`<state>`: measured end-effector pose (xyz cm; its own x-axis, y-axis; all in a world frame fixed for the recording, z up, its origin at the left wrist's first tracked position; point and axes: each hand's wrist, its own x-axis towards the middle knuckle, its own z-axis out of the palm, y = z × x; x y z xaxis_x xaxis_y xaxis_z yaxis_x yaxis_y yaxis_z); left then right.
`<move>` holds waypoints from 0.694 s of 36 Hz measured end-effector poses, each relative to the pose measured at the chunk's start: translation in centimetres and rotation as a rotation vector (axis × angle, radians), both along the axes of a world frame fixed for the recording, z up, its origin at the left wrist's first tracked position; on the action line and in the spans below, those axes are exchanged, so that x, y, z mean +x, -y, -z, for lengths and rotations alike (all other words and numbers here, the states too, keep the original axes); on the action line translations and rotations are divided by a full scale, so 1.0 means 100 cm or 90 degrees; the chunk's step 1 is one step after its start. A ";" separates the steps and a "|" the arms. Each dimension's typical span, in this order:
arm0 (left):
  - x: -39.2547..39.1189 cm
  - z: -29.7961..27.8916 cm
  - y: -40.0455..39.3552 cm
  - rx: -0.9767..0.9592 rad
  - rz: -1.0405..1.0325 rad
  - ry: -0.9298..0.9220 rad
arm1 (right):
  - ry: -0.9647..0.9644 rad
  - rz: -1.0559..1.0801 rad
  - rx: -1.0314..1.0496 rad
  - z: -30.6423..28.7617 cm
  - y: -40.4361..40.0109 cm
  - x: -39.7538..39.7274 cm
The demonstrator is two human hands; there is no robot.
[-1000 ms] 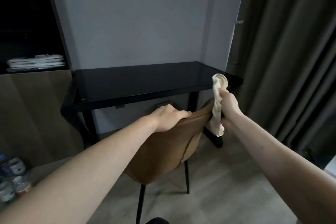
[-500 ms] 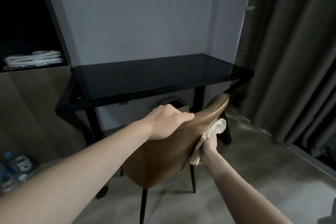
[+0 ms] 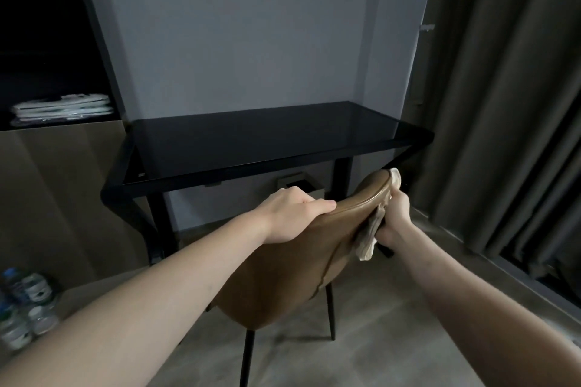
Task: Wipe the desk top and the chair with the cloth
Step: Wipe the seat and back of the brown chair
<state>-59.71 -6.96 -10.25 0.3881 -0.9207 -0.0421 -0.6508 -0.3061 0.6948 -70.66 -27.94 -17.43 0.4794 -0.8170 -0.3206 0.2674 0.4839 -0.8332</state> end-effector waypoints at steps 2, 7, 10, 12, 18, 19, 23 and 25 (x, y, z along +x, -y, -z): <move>-0.001 -0.002 -0.002 0.005 -0.011 -0.014 | -0.012 -0.008 -0.047 -0.024 0.004 -0.009; -0.003 -0.004 -0.006 -0.041 -0.072 -0.073 | -0.160 -0.048 -0.311 -0.054 -0.012 -0.021; -0.006 -0.004 -0.012 -0.205 -0.132 -0.143 | -0.305 -0.094 -0.619 -0.059 -0.035 -0.024; -0.003 0.000 -0.019 -0.291 -0.198 -0.206 | -0.511 -0.182 -0.834 -0.061 -0.059 -0.031; 0.014 0.039 -0.048 -0.189 -0.356 -0.063 | -0.641 -0.228 -1.000 -0.064 -0.147 -0.029; 0.019 0.048 -0.053 -0.150 -0.350 -0.044 | -0.656 -0.243 -0.985 -0.061 -0.160 -0.026; 0.030 0.062 -0.065 -0.143 -0.343 -0.103 | -0.678 -0.262 -1.025 -0.061 -0.196 -0.023; 0.032 0.062 -0.066 -0.148 -0.338 -0.109 | -0.679 -0.254 -1.010 -0.065 -0.185 -0.023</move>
